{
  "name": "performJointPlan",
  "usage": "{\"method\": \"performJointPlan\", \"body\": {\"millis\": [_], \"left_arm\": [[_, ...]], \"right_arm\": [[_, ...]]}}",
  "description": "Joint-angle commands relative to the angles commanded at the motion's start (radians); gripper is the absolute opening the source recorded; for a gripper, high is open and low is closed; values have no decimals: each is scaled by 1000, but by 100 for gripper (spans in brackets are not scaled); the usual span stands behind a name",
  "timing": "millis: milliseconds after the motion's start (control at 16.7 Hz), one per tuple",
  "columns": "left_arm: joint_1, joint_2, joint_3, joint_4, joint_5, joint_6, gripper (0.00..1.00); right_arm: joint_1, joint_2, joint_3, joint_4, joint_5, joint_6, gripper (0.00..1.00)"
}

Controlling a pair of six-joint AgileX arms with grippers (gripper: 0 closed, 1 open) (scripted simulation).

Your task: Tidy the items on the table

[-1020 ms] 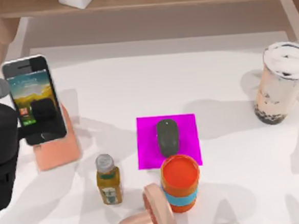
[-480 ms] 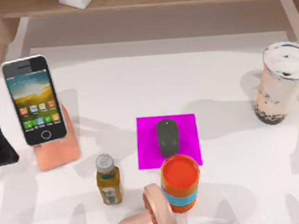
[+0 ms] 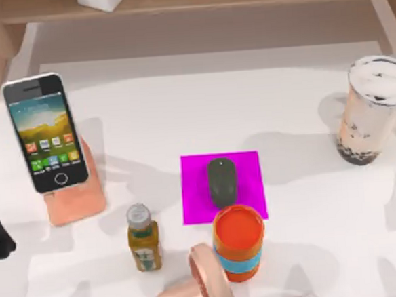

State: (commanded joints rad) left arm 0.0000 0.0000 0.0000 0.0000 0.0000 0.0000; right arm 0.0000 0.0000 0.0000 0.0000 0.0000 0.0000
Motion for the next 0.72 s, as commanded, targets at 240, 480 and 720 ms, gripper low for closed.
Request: {"method": "performJointPlan", "body": {"millis": [240,480,720], "left_arm": [[0,0,0,0,0,0,100],[0,0,0,0,0,0,100],[0,0,0,0,0,0,100]], "right_arm": [[0,0,0,0,0,0,100],[5,61,-23,59,-9,6,100],[33,282,-81,273,-30,20,100]]}}
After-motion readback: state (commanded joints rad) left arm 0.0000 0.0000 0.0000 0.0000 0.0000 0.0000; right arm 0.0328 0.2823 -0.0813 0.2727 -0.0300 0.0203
